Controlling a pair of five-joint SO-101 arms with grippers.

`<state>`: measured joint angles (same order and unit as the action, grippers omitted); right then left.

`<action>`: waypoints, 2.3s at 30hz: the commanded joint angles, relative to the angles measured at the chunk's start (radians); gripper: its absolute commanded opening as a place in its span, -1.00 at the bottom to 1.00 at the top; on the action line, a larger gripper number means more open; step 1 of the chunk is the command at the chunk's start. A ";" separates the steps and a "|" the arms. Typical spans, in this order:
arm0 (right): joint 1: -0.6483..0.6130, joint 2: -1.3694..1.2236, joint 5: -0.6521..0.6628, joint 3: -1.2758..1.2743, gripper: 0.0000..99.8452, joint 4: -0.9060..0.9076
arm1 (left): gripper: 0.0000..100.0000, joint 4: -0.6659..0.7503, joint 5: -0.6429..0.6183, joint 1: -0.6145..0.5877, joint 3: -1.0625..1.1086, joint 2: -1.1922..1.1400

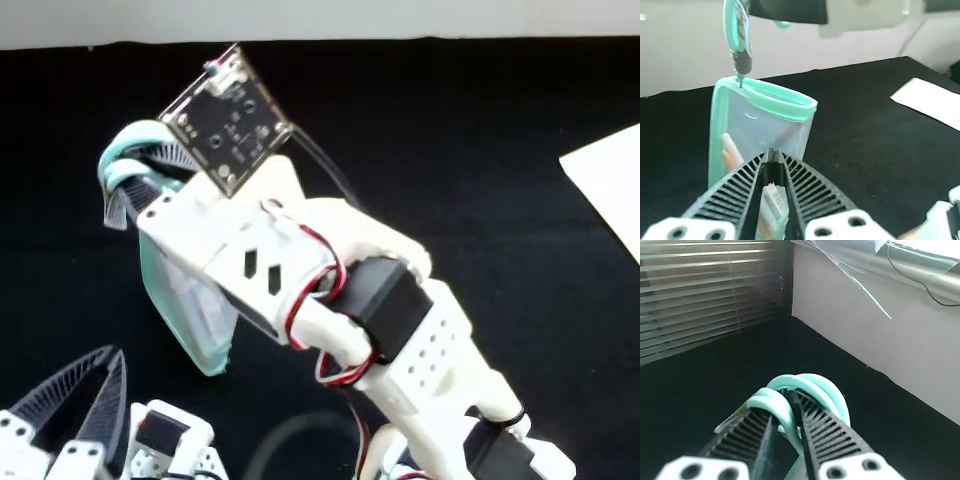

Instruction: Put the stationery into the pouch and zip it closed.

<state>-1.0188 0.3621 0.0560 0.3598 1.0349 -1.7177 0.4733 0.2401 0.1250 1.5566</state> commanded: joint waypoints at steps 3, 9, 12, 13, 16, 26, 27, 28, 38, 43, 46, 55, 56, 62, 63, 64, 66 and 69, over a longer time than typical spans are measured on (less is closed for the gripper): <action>-0.042 0.010 0.012 0.041 -0.99 0.001 | -0.98 0.138 0.003 -0.120 0.117 -0.013; -0.042 0.012 0.009 0.076 -0.99 0.005 | -0.98 0.216 0.005 -0.196 0.205 -0.015; -0.044 0.012 0.009 0.139 -0.99 0.076 | -0.98 0.278 0.006 -0.283 0.275 -0.030; -0.044 0.012 0.009 0.162 -0.99 0.111 | -0.98 0.307 0.006 -0.328 0.300 -0.041; -0.044 0.012 0.014 0.205 -0.99 0.206 | -0.98 0.430 0.005 -0.440 0.372 -0.067; -0.036 0.010 0.012 0.223 -0.99 0.239 | -0.98 0.488 0.008 -0.510 0.390 -0.076; -0.036 0.010 0.012 0.223 -0.99 0.243 | -0.98 0.503 0.008 -0.532 0.390 -0.076; -0.036 0.010 0.014 0.225 -0.99 0.260 | -0.98 0.519 0.006 -0.555 0.390 -0.077; -0.036 0.010 0.012 0.229 -0.99 0.337 | -0.98 0.563 -0.041 -0.616 0.398 -0.081; -0.036 0.010 0.011 0.223 -0.99 0.340 | -0.98 0.672 -0.075 -0.656 0.473 -0.082; -0.036 0.010 0.014 0.229 -0.99 0.381 | -0.89 0.795 -0.075 -0.702 0.585 -0.120; -0.036 0.010 0.014 0.225 -0.99 0.401 | -0.69 0.919 -0.170 -0.717 0.687 -0.193; -0.036 0.010 0.012 0.223 -0.99 0.401 | -0.68 0.919 -0.175 -0.717 0.674 -0.197; -0.036 0.010 0.011 0.222 -0.99 0.401 | -0.68 0.916 -0.175 -0.713 0.590 -0.234; -0.036 0.008 0.009 0.222 -0.99 0.401 | -0.68 0.916 -0.175 -0.713 0.590 -0.239; -0.036 0.008 0.009 0.222 -0.99 0.401 | -0.68 0.916 -0.175 -0.711 0.591 -0.245; -0.036 0.008 0.009 0.222 -0.99 0.401 | -0.68 0.918 -0.176 -0.704 0.588 -0.252; -0.036 0.008 0.009 0.220 -0.99 0.407 | -0.68 0.919 -0.176 -0.677 0.584 -0.259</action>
<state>-1.0510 0.3636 0.0575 0.5501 1.4385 -0.8247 0.3061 -0.4641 0.7603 1.3034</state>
